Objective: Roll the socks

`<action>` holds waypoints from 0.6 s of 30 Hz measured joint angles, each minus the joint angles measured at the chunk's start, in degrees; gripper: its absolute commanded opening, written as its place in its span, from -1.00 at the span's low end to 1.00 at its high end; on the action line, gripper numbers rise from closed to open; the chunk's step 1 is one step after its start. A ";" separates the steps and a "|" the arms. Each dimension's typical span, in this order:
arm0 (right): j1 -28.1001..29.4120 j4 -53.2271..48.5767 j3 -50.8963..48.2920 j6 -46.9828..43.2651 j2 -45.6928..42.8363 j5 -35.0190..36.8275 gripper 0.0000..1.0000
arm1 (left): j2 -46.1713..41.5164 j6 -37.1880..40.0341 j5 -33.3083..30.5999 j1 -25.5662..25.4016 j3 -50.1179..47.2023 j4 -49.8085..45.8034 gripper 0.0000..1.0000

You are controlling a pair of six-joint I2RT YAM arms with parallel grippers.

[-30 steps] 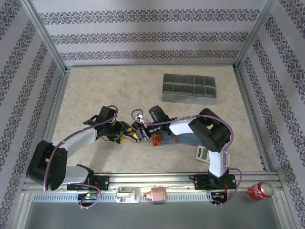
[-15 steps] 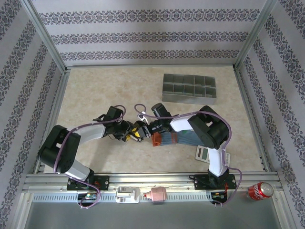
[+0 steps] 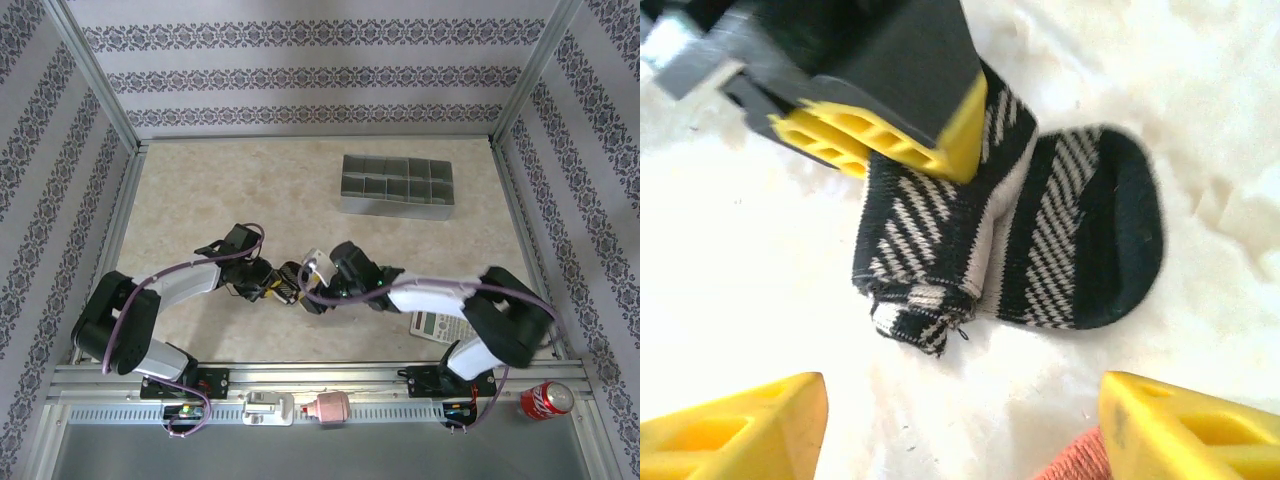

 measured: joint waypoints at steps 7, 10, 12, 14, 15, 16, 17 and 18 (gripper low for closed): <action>10.10 0.74 2.36 -5.53 4.04 17.09 0.46 | -0.15 -1.09 -0.46 -0.04 0.35 -1.66 -0.82; 12.66 0.28 6.54 -7.37 9.20 22.16 0.46 | 0.11 -1.11 -0.61 -0.11 0.81 -2.21 -0.81; 13.64 0.26 9.40 -8.59 12.00 24.96 0.46 | 0.50 -1.11 -0.63 -0.20 1.31 -2.73 -0.81; 14.25 0.39 11.61 -9.68 13.92 26.91 0.46 | 0.90 -1.11 -0.63 -0.26 1.79 -3.17 -0.81; 14.32 0.39 12.44 -10.21 14.62 27.58 0.46 | 1.07 -1.11 -0.63 -0.26 1.95 -3.30 -0.81; 14.32 0.37 13.14 -10.56 15.28 28.09 0.46 | 1.20 -1.09 -0.63 -0.26 2.10 -3.43 -0.80; 14.29 0.35 13.75 -10.91 15.89 28.55 0.44 | 1.25 -1.09 -0.63 -0.26 2.16 -3.48 -0.81; 14.29 0.31 14.23 -11.21 16.50 28.85 0.43 | 1.27 -1.11 -0.63 -0.26 2.19 -3.48 -0.80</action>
